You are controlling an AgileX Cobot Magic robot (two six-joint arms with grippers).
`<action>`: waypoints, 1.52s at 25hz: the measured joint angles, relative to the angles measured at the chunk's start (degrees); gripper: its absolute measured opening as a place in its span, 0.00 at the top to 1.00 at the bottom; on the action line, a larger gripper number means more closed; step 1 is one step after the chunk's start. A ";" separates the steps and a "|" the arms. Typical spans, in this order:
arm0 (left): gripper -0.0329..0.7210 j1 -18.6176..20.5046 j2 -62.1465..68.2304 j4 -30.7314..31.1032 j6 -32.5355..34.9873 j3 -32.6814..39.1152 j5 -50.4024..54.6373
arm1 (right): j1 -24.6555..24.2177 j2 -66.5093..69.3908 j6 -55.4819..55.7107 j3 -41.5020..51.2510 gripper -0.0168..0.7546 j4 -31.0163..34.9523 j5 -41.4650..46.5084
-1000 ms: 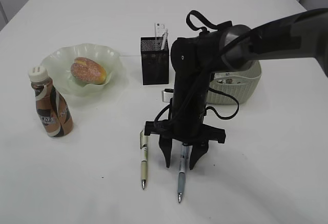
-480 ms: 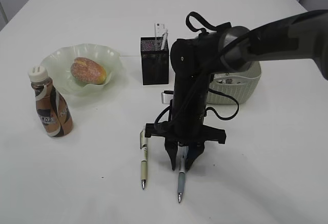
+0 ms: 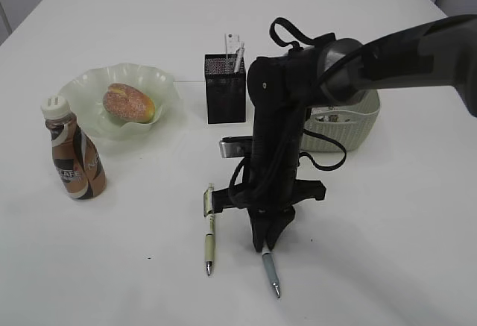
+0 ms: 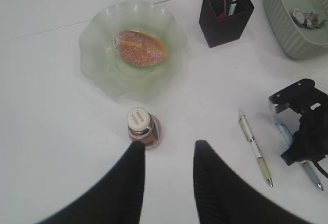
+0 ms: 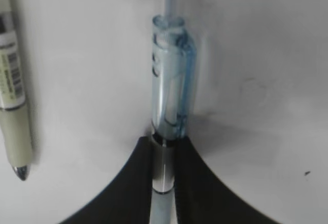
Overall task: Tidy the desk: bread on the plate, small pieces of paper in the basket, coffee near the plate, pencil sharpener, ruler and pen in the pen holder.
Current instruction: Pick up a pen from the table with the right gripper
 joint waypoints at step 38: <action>0.64 0.00 0.00 -0.04 0.00 0.00 0.00 | 0.00 -38.00 -12.65 51.40 0.90 -2.10 -73.73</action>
